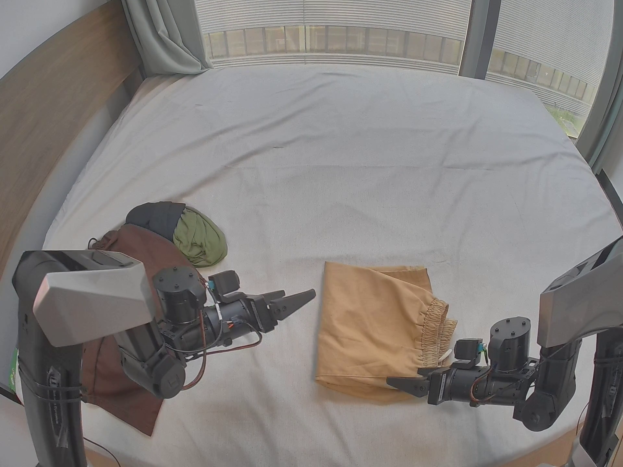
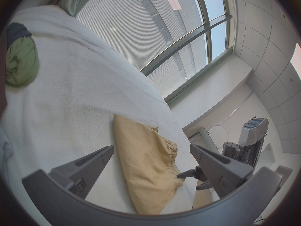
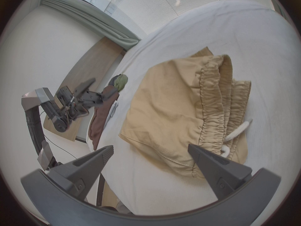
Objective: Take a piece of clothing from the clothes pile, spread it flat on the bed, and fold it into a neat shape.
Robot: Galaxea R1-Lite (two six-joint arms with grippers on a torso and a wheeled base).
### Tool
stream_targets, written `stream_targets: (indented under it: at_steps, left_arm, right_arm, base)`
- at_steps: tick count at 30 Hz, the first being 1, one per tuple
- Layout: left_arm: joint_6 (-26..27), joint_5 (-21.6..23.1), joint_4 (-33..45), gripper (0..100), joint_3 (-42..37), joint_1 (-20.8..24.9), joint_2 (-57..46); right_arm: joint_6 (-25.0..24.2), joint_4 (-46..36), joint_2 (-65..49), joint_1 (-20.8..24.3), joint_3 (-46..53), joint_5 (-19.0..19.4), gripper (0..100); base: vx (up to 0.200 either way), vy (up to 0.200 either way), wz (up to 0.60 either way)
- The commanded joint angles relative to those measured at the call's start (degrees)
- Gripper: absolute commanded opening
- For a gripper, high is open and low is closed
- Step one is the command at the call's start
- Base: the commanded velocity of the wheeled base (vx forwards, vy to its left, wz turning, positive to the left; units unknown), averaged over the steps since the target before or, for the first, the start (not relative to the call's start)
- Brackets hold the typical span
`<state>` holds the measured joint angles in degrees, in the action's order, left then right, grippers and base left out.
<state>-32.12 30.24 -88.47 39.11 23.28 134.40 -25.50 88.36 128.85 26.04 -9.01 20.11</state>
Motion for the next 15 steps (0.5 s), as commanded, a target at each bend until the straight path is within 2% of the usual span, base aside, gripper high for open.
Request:
stream_targets:
  at_steps: [1,3,10,15]
  left_arm:
    - [0.66,0.43,-0.04,100,-2.46,-2.28,-4.85]
    - [0.75,3.07,-0.04,100,-5.53,-4.12,-7.93]
    - [1.62,7.28,-0.13,100,-11.86,-6.32,-11.27]
    - [6.9,7.64,-0.13,100,-13.97,-7.73,-12.06]
  right_arm:
    - [0.28,0.06,3.86,-0.02,0.57,0.01,100]
    - [0.28,0.06,4.83,-0.2,0.22,0.01,100]
    - [0.28,0.15,4.12,-0.38,-0.57,0.1,100]
    - [0.1,0.15,-1.76,-1.52,-3.38,0.19,100]
  base:
    - [0.0,0.0,0.0]
    - [0.0,0.0,0.0]
    - [0.0,0.0,0.0]
    - [0.0,0.0,0.0]
